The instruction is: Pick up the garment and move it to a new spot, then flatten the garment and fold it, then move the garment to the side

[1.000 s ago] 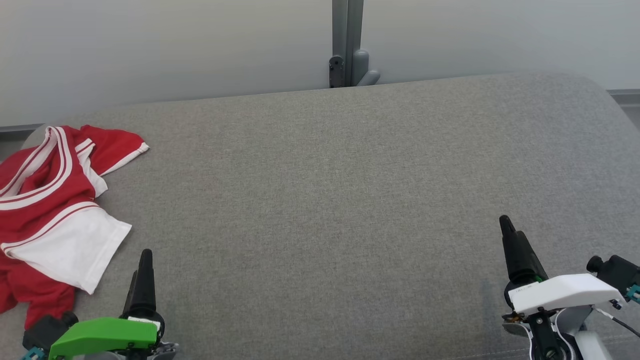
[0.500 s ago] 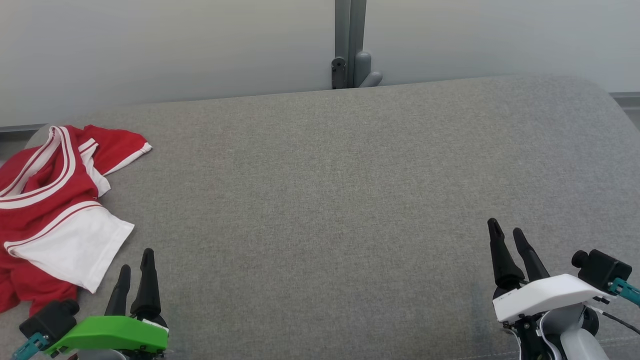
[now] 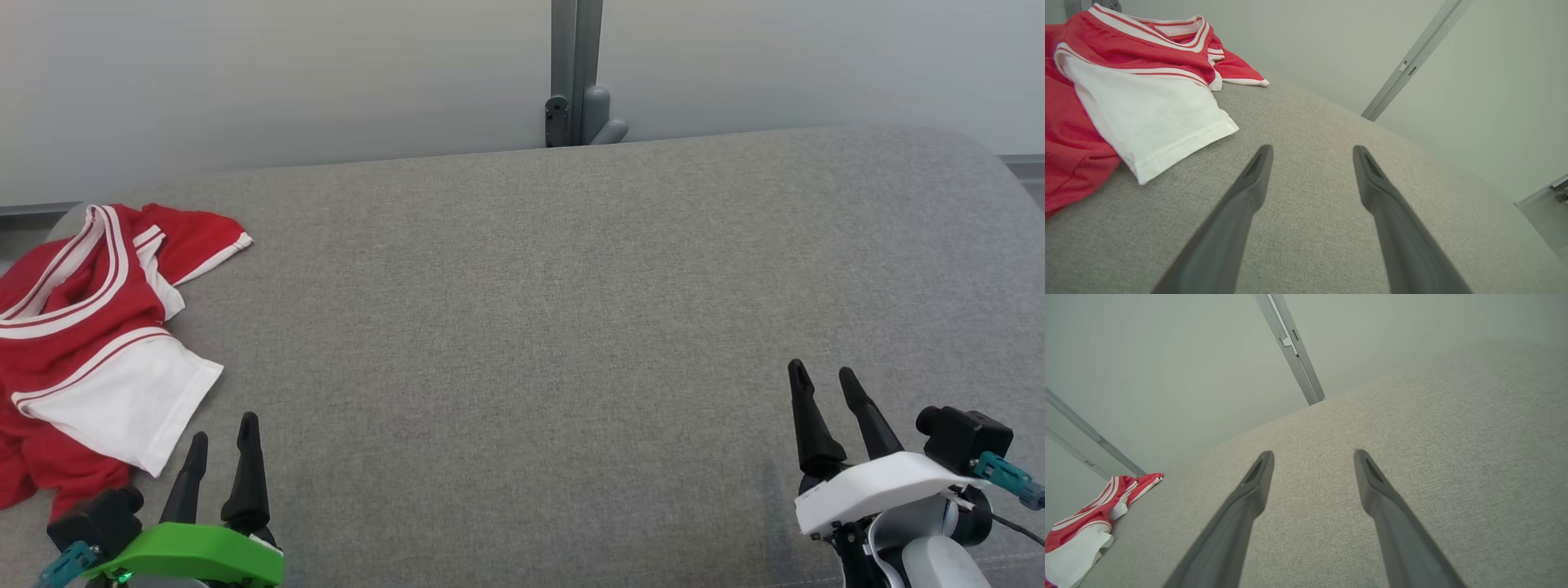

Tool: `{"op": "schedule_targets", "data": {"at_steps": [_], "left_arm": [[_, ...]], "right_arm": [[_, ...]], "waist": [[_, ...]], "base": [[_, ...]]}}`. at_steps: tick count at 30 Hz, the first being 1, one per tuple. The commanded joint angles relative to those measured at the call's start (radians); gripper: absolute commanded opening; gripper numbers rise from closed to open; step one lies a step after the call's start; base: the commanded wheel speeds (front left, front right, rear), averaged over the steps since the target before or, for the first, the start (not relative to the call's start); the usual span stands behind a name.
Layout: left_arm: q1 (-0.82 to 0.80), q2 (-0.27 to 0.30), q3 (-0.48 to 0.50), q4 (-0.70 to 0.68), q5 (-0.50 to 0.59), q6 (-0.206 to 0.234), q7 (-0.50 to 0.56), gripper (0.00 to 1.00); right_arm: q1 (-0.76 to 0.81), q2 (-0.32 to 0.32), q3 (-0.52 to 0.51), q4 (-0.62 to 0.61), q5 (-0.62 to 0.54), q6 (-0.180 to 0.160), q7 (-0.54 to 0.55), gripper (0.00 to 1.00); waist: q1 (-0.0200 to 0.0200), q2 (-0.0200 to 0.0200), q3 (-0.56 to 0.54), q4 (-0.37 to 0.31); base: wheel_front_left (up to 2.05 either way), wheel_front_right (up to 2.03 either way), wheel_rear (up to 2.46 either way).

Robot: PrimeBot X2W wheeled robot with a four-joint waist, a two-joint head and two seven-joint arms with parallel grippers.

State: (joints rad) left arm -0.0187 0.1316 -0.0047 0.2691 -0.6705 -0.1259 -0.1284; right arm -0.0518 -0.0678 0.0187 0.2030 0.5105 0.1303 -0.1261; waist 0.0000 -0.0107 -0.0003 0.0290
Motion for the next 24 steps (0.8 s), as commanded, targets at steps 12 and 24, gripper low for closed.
{"op": "schedule_targets", "data": {"at_steps": [12,24], "left_arm": [[0.0,0.055,-0.042,0.01,0.124,-0.005,-0.04,1.0],[0.006,0.07,-0.057,0.011,0.229,-0.005,-0.071,1.0]], "right_arm": [[-0.018,-0.009,-0.003,-0.011,-0.153,0.0,-0.04,1.0],[0.009,-0.007,-0.023,-0.007,-0.26,0.0,-0.072,1.0]], "waist": [[0.0,0.0065,-0.003,0.007],[0.0,0.0076,-0.01,0.016]], "base": [[0.0,0.0,0.0],[0.0,0.0,0.0]]}}
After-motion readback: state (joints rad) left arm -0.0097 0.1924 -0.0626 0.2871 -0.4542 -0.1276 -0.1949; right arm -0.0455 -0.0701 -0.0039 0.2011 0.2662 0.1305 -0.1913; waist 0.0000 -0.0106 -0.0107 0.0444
